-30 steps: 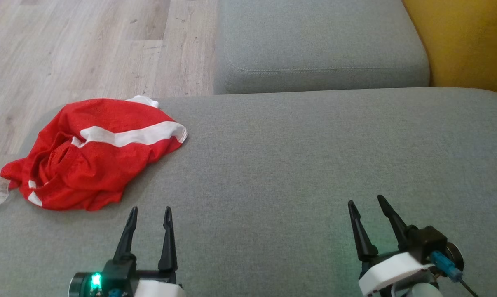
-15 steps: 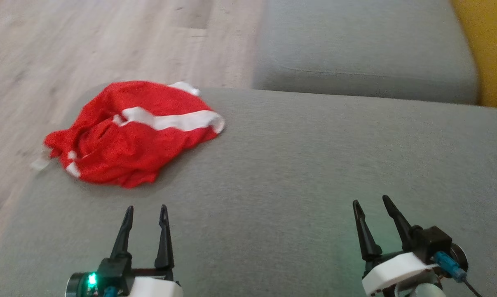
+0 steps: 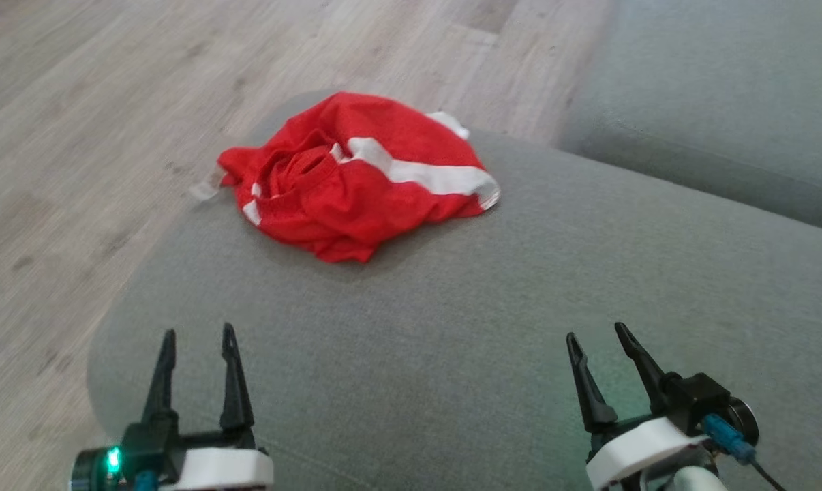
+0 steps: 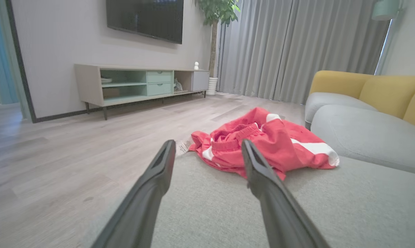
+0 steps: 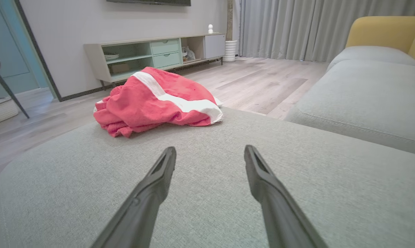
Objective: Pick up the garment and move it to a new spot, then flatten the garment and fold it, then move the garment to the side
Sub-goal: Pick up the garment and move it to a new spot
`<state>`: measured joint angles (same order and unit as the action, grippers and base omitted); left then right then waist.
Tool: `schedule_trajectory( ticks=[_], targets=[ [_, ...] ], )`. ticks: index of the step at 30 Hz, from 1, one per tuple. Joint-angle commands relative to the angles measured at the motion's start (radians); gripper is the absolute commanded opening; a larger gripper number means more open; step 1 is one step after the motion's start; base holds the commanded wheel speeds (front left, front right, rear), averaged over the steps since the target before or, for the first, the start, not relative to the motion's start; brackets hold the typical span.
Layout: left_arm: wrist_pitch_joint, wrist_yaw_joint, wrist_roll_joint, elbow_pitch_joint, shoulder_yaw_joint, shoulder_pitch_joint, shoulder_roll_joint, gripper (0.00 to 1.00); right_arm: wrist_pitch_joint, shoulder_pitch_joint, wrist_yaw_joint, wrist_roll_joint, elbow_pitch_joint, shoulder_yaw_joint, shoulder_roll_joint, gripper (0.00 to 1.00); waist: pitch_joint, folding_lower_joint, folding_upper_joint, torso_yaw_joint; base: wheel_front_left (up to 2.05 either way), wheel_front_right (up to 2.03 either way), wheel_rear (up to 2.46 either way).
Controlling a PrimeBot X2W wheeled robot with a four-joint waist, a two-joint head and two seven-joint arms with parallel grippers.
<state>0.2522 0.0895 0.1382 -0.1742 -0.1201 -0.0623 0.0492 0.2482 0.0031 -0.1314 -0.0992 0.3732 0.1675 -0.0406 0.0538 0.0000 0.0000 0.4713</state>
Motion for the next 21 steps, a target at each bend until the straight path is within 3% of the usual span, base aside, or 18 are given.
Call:
schedule_trajectory(
  ticks=[1,7,13,16,21],
  targets=[
    [0.01,0.005,-0.003,0.061,0.04,0.039,0.001,1.0,0.014,-0.052,0.001,0.014,-0.02,0.028,-0.01,1.0,-0.027,0.0,0.0,0.026,0.0,0.0,0.0],
    [0.01,-0.008,-0.017,0.145,0.08,0.069,0.001,1.0,0.014,-0.048,0.001,0.054,-0.013,0.015,-0.01,1.0,-0.065,0.0,0.0,0.044,0.0,0.0,0.0],
    [0.01,-0.083,-0.042,0.16,0.111,0.257,0.04,1.0,0.014,-0.073,0.001,0.157,-0.031,-0.03,-0.01,1.0,-0.174,0.0,0.0,0.039,0.0,0.0,0.0],
    [0.01,-0.122,-0.031,0.115,0.129,0.397,0.066,1.0,0.014,-0.104,0.001,0.222,-0.045,-0.052,-0.01,1.0,-0.242,0.0,0.0,0.019,0.0,0.0,0.0],
    [-0.054,-0.181,-0.012,-0.094,0.093,0.66,0.113,1.0,0.014,-0.143,0.001,0.285,-0.063,-0.073,-0.052,1.0,-0.337,0.0,0.0,-0.007,0.0,0.0,0.0]
  ],
)
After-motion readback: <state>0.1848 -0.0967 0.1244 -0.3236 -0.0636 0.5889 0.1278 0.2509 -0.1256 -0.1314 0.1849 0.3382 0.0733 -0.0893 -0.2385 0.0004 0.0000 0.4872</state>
